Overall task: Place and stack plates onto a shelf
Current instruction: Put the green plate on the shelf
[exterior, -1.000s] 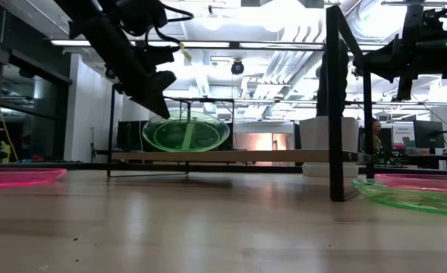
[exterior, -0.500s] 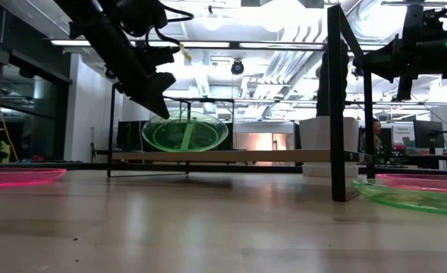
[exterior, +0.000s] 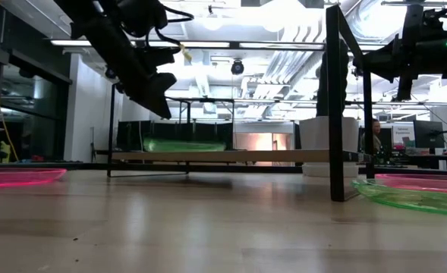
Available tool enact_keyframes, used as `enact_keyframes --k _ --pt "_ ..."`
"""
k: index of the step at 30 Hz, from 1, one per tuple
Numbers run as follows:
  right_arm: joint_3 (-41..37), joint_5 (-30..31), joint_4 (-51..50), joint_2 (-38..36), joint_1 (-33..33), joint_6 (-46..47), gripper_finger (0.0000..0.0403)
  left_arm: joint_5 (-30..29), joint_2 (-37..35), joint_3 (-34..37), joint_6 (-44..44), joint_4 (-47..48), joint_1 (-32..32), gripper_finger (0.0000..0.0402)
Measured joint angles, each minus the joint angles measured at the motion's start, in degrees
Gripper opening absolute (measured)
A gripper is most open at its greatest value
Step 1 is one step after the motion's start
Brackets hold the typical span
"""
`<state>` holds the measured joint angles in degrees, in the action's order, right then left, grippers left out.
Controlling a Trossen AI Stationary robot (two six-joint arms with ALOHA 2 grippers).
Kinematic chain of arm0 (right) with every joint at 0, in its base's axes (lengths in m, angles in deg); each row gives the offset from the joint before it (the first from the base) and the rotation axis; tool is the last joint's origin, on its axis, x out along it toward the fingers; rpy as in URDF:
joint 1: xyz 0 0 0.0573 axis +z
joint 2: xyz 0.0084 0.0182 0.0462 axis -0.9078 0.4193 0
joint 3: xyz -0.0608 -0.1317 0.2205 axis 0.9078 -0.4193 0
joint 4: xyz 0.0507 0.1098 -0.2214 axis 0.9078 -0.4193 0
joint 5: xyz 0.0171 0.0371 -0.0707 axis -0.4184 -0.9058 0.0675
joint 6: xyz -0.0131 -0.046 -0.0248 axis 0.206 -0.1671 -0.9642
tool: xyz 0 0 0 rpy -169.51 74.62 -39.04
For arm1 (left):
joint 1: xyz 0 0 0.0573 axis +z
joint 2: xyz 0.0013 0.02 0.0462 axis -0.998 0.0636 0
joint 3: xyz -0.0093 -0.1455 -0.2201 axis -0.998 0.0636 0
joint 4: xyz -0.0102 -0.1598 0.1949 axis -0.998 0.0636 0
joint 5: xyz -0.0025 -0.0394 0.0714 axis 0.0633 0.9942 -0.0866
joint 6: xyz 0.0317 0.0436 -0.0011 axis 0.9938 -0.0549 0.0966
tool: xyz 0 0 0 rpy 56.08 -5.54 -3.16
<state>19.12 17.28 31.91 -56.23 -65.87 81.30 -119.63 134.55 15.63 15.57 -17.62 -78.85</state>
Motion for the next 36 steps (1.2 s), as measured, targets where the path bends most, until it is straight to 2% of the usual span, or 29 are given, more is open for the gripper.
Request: enact_keyframes --k 6,14,17,21,23,26,30,33,36 --pt "0.0 0.0 0.0 0.0 0.0 0.0 0.0 1.7 -0.2 0.0 3.4 -6.2 -0.6 0.009" --pt "0.0 0.0 0.0 0.0 0.0 -0.1 0.0 15.3 -0.3 -0.1 11.4 -18.7 -4.2 0.0087" --pt "0.0 0.0 0.0 0.0 0.0 -0.1 0.0 19.7 -0.2 -0.1 15.7 -20.7 -6.5 0.0074" --pt "0.0 0.2 0.0 0.0 0.0 -0.1 0.0 19.9 -0.2 -0.3 21.9 -21.8 -8.8 0.0029" --pt "0.0 0.9 0.0 0.0 0.0 0.0 0.0 19.9 -0.1 -3.2 25.2 -16.5 -8.5 0.0008" --pt "0.0 2.3 0.7 0.0 0.0 0.0 0.0 19.8 1.1 -12.2 28.6 -1.0 -6.7 0.0003" --pt "0.0 2.3 1.1 0.0 0.0 -0.1 0.0 21.2 6.6 -22.3 35.8 17.1 -4.2 0.0001" --pt "0.0 2.3 1.0 0.0 0.0 -0.1 0.0 30.9 9.8 -24.7 44.4 20.5 -2.2 0.0" --pt "0.0 2.2 0.8 0.0 0.0 -0.1 0.0 40.4 13.4 -24.7 47.6 18.6 -0.2 0.0"
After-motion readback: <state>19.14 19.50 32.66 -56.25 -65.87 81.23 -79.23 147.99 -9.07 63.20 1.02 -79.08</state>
